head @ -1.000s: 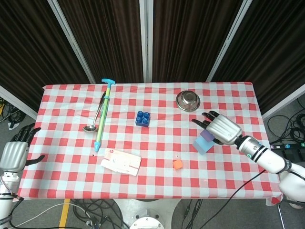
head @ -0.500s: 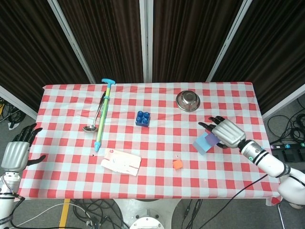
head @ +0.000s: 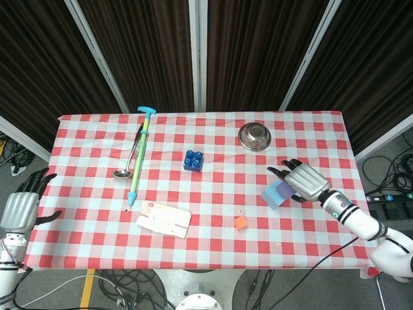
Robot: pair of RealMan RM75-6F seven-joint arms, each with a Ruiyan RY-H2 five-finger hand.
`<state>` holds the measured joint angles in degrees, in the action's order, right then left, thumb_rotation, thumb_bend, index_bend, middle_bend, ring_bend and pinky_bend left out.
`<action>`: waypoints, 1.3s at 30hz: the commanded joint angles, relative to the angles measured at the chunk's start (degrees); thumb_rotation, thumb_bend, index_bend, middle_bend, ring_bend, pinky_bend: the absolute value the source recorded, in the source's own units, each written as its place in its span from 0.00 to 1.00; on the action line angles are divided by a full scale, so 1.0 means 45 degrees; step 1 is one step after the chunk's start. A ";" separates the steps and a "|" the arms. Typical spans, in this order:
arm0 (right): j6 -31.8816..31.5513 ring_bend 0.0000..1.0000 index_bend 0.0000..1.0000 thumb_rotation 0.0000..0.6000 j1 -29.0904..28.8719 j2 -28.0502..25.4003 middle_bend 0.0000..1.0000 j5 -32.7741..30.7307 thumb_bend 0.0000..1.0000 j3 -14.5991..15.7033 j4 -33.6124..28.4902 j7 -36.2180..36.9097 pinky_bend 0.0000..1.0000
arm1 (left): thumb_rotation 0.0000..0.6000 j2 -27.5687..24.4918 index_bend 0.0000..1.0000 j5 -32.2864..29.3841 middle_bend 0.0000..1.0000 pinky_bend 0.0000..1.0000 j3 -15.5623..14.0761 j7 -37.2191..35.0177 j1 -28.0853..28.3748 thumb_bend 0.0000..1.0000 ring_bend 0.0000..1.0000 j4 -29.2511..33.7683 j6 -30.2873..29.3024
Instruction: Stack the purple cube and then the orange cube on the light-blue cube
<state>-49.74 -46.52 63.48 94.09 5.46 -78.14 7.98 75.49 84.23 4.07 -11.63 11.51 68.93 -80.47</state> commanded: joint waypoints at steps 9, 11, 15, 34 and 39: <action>0.0427 0.11 0.00 1.00 -0.0177 0.0228 0.43 0.0049 0.16 -0.0168 0.0137 0.0108 0.17 | 1.00 -0.0004 0.22 -0.0007 0.20 0.26 0.0022 -0.0103 0.0021 0.09 0.12 -0.0014 0.0031; 0.0475 0.11 0.00 1.00 -0.0191 0.0258 0.43 0.0078 0.16 -0.0171 0.0144 0.0115 0.17 | 1.00 -0.0011 0.22 -0.0012 0.20 0.27 0.0002 -0.0191 0.0026 0.09 0.12 -0.0013 0.0090; 0.0538 0.11 0.00 1.00 -0.0214 0.0279 0.43 0.0112 0.16 -0.0190 0.0130 0.0168 0.17 | 1.00 -0.0005 0.22 -0.0015 0.20 0.27 0.0001 -0.0217 0.0041 0.09 0.12 -0.0050 0.0122; 0.1017 0.11 0.00 1.00 -0.0366 0.0398 0.43 0.0084 0.15 -0.0283 0.0096 -0.0104 0.17 | 1.00 -0.0037 0.22 -0.0023 0.20 0.27 0.0051 -0.0159 0.0126 0.09 0.12 0.0114 0.0160; 0.1144 0.11 0.00 1.00 -0.0377 0.0452 0.42 0.0021 0.13 -0.0289 0.0153 -0.0142 0.17 | 1.00 -0.0048 0.22 -0.0011 0.20 0.27 0.0053 -0.0181 0.0121 0.09 0.12 0.0125 0.0129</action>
<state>-44.61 -48.21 65.50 94.20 4.16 -77.46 7.35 75.28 84.18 4.31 -12.44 12.06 69.49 -79.88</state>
